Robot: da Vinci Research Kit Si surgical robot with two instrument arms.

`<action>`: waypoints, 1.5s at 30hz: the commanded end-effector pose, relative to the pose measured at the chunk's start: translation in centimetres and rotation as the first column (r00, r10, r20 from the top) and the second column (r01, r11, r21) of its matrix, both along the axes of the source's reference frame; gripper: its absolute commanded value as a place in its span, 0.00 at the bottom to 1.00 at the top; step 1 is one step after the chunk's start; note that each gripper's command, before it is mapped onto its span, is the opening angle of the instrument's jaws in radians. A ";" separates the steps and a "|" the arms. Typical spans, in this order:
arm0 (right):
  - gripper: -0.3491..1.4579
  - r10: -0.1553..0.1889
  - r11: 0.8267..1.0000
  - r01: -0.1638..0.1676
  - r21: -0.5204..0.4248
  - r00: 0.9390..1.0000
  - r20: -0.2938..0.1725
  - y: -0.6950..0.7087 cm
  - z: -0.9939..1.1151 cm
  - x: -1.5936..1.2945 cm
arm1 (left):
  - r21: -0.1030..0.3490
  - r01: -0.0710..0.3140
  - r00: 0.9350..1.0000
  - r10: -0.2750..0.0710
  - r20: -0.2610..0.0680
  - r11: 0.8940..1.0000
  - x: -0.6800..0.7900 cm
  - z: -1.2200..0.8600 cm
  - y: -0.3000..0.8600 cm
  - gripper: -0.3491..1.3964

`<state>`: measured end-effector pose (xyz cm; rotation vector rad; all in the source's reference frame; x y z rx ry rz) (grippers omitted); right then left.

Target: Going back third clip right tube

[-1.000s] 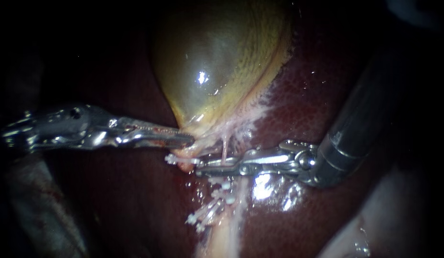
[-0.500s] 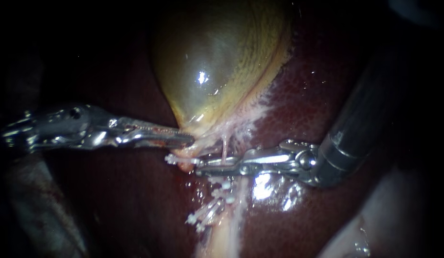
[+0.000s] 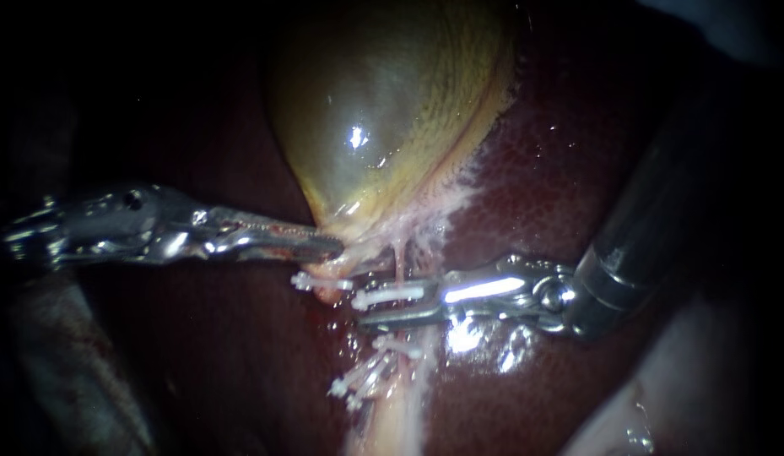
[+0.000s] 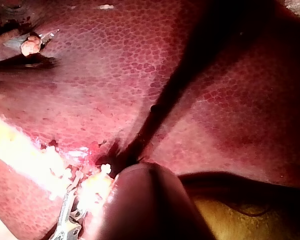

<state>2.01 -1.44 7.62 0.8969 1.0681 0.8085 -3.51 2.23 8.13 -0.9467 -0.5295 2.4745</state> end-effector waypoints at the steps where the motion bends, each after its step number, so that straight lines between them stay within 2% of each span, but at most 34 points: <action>1: 0.43 -0.001 1.000 0.001 -0.006 1.000 0.000 0.00 0.00 0.00 | 0.000 0.000 1.000 0.000 0.000 1.000 0.00 0.00 0.00 0.00; 7: 0.44 -0.012 0.999 0.012 -0.040 1.000 -0.006 0.00 0.01 0.01 | 0.000 0.000 1.000 0.000 0.000 1.000 0.00 0.00 0.00 0.00; 16: 0.43 -0.060 0.986 0.055 -0.159 0.998 -0.028 0.07 0.00 -0.14 | 0.000 0.000 1.000 0.000 0.000 1.000 0.00 0.00 0.00 0.00; 27: 0.44 -0.061 0.978 0.056 -0.201 0.998 -0.016 0.13 -0.01 -0.46 | 0.000 0.000 1.000 0.000 0.000 1.000 0.00 0.00 0.00 0.00; 31: 0.43 -0.063 0.977 0.059 -0.205 0.998 -0.014 0.15 -0.11 -0.59 | 0.000 0.000 1.000 0.000 0.000 1.000 0.00 0.00 0.00 0.00; 37: 0.43 -0.044 0.971 0.036 -0.237 0.999 -0.028 0.25 -0.34 -0.82 | 0.000 0.000 1.000 0.000 0.000 1.000 0.00 0.00 0.00 0.00; 42: 0.43 -0.032 0.961 0.018 -0.276 0.999 -0.044 0.34 -0.55 -1.04 | 0.000 0.000 1.000 0.000 0.000 1.000 -0.01 0.00 0.00 0.00; 45: 0.43 -0.042 0.950 0.022 -0.310 0.997 -0.058 0.37 -0.64 -1.16 | 0.000 0.000 1.000 0.000 0.000 1.000 -0.01 0.00 0.00 0.00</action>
